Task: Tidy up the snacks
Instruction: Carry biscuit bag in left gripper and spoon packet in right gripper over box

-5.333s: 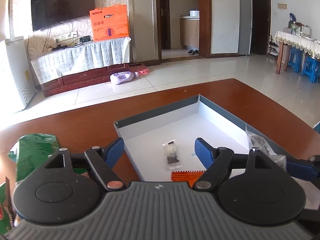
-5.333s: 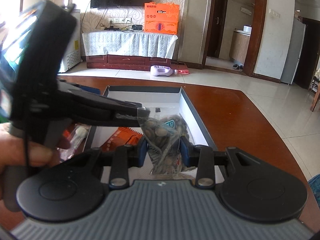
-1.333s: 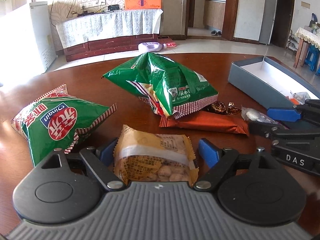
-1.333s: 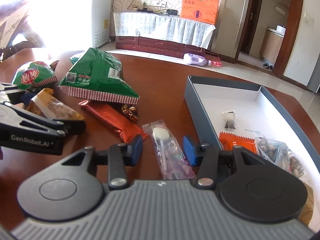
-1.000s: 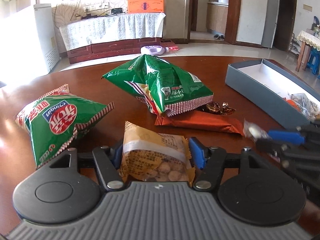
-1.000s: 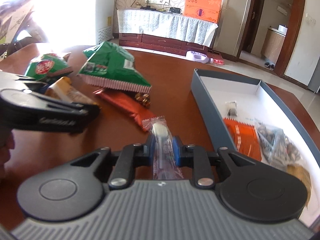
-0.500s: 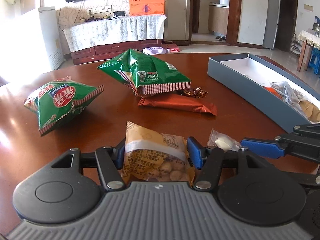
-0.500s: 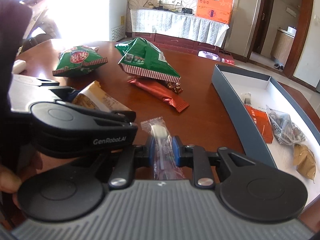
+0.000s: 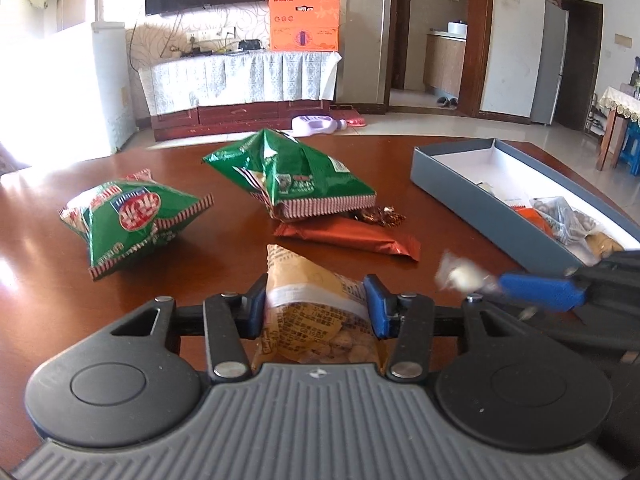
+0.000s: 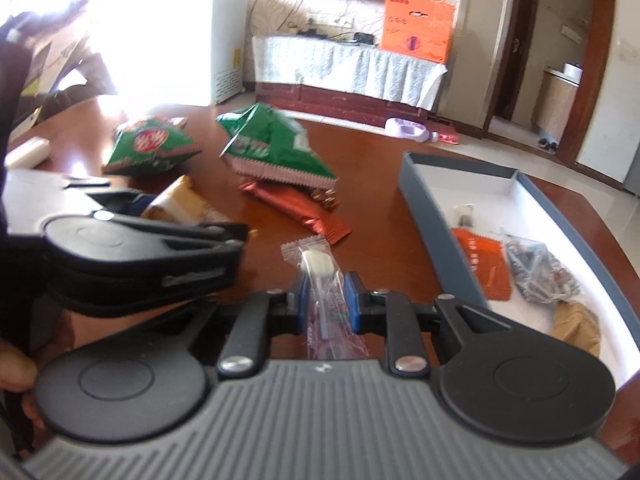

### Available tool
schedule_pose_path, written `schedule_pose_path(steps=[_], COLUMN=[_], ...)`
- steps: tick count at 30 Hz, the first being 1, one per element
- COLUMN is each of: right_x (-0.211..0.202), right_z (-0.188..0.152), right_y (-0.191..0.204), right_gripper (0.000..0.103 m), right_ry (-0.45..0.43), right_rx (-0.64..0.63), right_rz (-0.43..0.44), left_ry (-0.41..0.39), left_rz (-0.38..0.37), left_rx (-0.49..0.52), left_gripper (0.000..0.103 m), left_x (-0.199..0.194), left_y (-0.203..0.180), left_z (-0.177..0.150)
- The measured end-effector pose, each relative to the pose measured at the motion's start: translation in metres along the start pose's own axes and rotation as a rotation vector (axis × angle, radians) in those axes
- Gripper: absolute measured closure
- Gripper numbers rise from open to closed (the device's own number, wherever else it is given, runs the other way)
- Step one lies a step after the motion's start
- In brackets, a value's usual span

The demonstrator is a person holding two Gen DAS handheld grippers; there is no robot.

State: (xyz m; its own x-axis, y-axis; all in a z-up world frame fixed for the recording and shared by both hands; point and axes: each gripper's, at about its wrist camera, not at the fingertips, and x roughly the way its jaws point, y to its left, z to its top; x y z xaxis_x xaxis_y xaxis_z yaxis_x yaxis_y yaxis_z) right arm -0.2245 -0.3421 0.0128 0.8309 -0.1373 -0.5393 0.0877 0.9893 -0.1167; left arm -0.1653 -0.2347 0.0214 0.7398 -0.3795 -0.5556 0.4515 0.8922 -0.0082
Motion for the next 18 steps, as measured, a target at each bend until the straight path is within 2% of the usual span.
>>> schedule_pose_path(steps=[6,18], right_x=[-0.009,-0.029], right_z=[0.006,0.016], right_y=[-0.014,-0.025], right_gripper=[0.080,0.080], right_ry=[-0.034,-0.106], right_rx=[0.035,0.015], right_rz=[-0.008,-0.038], left_ry=[-0.031,-0.085], left_rz=[0.007,-0.034], left_rx=[0.025,0.076], left_gripper=[0.049,0.049], left_x=[-0.006,-0.016], left_y=[-0.002,-0.032], left_z=[0.004,0.022])
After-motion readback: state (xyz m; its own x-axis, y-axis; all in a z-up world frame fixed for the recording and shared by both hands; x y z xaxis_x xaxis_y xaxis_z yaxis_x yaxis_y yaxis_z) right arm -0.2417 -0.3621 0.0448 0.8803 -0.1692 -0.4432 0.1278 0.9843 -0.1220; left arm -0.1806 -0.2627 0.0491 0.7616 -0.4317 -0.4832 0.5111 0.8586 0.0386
